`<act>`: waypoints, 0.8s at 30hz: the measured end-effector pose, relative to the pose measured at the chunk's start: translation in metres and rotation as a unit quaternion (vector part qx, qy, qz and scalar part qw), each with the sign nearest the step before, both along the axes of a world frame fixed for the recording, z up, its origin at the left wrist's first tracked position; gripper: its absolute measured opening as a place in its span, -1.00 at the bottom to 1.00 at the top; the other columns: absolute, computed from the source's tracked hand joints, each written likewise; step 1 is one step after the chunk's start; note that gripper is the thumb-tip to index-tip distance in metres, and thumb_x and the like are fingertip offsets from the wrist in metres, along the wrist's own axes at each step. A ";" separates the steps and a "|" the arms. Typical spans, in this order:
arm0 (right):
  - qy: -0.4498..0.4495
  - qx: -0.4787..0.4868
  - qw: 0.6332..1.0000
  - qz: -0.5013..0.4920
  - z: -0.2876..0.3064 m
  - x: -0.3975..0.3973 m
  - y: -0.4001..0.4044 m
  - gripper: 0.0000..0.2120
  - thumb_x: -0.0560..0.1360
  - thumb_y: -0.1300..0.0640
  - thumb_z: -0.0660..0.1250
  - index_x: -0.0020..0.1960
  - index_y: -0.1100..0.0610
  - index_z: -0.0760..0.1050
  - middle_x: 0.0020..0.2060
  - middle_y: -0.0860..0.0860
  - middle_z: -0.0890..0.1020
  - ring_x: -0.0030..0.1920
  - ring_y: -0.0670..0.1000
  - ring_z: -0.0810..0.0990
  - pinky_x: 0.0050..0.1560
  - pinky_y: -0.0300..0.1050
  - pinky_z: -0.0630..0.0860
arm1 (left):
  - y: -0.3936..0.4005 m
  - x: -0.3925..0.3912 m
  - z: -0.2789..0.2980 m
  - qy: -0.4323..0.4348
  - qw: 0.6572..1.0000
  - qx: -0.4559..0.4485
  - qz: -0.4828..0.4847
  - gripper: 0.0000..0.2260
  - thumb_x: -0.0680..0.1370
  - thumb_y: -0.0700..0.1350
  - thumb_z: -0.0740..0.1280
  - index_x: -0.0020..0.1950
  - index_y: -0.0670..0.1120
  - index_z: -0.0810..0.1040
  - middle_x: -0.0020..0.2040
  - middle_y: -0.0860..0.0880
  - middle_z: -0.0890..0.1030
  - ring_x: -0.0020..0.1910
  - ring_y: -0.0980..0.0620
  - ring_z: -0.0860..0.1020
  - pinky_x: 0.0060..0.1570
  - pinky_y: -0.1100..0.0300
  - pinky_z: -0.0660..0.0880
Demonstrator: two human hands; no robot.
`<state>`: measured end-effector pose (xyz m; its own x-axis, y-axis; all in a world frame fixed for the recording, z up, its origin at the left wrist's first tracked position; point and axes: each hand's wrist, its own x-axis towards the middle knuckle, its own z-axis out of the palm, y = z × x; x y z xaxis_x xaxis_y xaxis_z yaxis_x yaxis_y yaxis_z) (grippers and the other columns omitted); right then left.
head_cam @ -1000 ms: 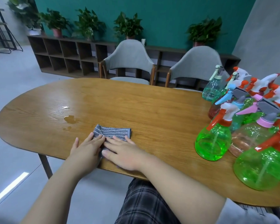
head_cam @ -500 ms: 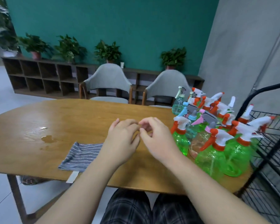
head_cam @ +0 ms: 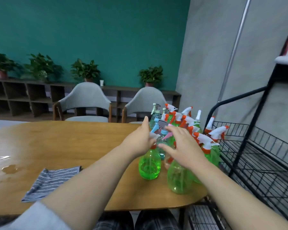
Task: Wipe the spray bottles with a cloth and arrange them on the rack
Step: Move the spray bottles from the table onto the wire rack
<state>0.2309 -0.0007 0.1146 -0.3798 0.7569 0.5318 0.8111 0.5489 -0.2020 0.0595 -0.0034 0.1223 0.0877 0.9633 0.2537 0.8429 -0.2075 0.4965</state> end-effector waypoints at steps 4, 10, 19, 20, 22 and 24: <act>-0.067 -0.117 0.991 0.007 0.006 0.023 0.013 -0.30 0.38 -0.24 0.41 0.43 -0.07 0.27 0.36 -0.09 0.42 0.31 -0.04 0.40 0.33 -0.07 0.34 | 0.015 0.001 0.006 0.063 0.998 -0.011 0.013 -0.73 0.60 -0.02 0.29 0.20 -0.17 0.49 0.13 -0.17 0.61 0.09 -0.17 0.56 -0.14 0.12 0.40; -0.107 -0.233 0.966 0.013 0.012 0.052 0.023 -0.63 0.48 0.04 0.41 0.25 0.00 0.42 0.11 -0.11 0.56 0.09 -0.07 0.52 0.14 -0.12 0.46 | 0.028 0.000 0.010 0.014 0.997 -0.073 0.010 -0.74 0.58 0.01 0.29 0.11 -0.15 0.59 -0.06 -0.11 0.65 -0.15 -0.04 0.55 -0.21 0.17 0.45; -0.014 -0.158 0.987 -0.002 0.056 0.070 0.027 -0.80 0.48 0.14 0.30 0.10 0.04 0.44 -0.08 -0.02 0.58 -0.01 0.04 0.57 0.07 -0.03 0.47 | 0.030 0.019 0.014 -0.086 0.995 -0.043 0.002 -0.80 0.53 -0.12 0.28 -0.28 -0.12 0.45 -0.40 -0.06 0.45 -0.49 0.00 0.35 -0.48 0.23 0.25; 0.001 -0.137 0.991 -0.006 0.068 0.072 0.027 -0.79 0.45 0.11 0.28 0.08 0.00 0.44 -0.10 -0.05 0.58 -0.02 0.04 0.56 0.07 0.00 0.45 | 0.028 0.024 0.022 -0.113 0.993 -0.025 -0.009 -0.81 0.51 -0.13 0.28 -0.30 -0.11 0.46 -0.42 -0.05 0.40 -0.49 0.01 0.29 -0.48 0.22 0.20; 0.026 -0.092 0.995 -0.007 0.093 0.076 0.026 -0.85 0.45 0.12 0.30 0.02 0.05 0.44 -0.17 -0.06 0.55 -0.10 0.02 0.53 -0.02 -0.02 0.45 | 0.025 0.035 0.041 -0.160 0.987 0.001 -0.020 -0.83 0.50 -0.13 0.29 -0.30 -0.12 0.52 -0.44 -0.04 0.35 -0.50 0.05 0.24 -0.49 0.21 0.16; 0.064 -0.056 0.996 0.001 0.118 0.080 0.025 -0.89 0.47 0.22 0.30 -0.02 0.10 0.42 -0.22 -0.06 0.51 -0.18 0.00 0.49 -0.13 -0.09 0.44 | 0.024 0.045 0.065 -0.203 0.979 0.022 -0.022 -0.75 0.50 -0.14 0.28 -0.39 -0.14 0.47 -0.48 -0.01 0.36 -0.52 0.07 0.27 -0.48 0.24 0.21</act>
